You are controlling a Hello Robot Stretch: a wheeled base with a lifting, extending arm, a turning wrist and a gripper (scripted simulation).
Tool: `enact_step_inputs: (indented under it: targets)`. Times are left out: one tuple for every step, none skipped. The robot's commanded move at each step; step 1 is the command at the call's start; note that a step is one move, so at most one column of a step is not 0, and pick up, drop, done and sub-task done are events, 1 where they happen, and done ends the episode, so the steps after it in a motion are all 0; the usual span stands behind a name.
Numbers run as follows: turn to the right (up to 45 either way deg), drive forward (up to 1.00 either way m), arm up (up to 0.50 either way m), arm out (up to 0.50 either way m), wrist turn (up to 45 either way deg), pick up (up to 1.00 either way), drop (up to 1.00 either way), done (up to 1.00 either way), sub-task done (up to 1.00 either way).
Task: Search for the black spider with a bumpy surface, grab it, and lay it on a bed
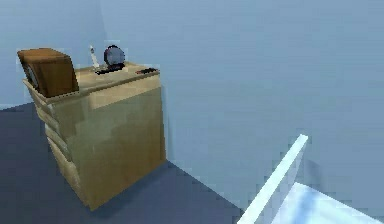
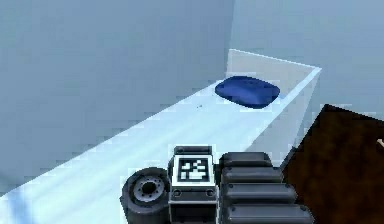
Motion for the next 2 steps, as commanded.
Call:
enact_step_inputs:
  targets:
    - [0.0,0.0,0.0,0.48,0.0,0.0,0.0,0.0,0.0]
    - [0.0,0.0,0.0,0.0,45.0,0.0,0.0,0.0,0.0]
